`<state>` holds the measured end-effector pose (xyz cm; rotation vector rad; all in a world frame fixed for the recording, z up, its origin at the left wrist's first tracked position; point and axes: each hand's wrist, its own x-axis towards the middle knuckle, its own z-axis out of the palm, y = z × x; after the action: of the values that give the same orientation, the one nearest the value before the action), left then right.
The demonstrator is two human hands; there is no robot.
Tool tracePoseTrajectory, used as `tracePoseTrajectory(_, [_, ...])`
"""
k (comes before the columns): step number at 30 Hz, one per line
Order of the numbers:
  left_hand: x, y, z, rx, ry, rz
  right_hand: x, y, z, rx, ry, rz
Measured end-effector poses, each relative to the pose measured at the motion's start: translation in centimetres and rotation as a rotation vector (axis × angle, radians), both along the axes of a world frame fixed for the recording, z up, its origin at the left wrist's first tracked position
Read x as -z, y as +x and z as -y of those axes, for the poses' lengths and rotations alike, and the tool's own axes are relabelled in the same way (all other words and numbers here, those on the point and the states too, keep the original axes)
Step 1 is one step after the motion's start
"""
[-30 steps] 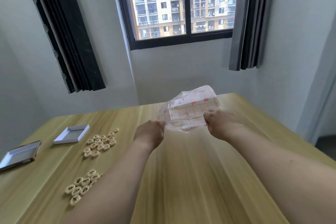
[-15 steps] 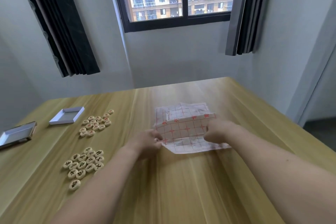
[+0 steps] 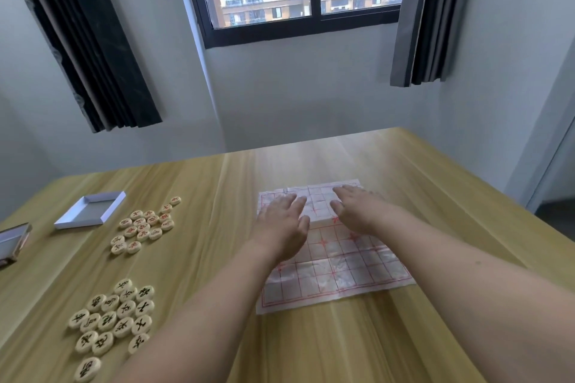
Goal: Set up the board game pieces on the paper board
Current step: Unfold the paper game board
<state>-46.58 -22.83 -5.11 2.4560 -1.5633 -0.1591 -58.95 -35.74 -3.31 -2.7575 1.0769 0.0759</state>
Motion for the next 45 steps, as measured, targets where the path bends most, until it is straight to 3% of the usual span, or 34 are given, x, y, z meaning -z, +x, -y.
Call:
tracePoseTrajectory(9, [3.0,2.9,3.7,-0.103,0.171,-0.059,3.7,1.6,2.8,0.012,0.057,-0.047])
tracePoseTrajectory(25, [4.2,4.2,3.6,-0.151,0.172,0.019,6.4,1.2,5.2,0.047,0.023,0.004])
tracePoseTrajectory(32, [3.7,1.7,4.4,-0.048,0.156,0.025,6.2,1.0,4.9,0.028,0.021,0.009])
tracePoseTrajectory(45, [4.2,3.2,2.2,-0.129,0.172,0.018,6.5,-0.5,5.5,0.041,0.012,-0.013])
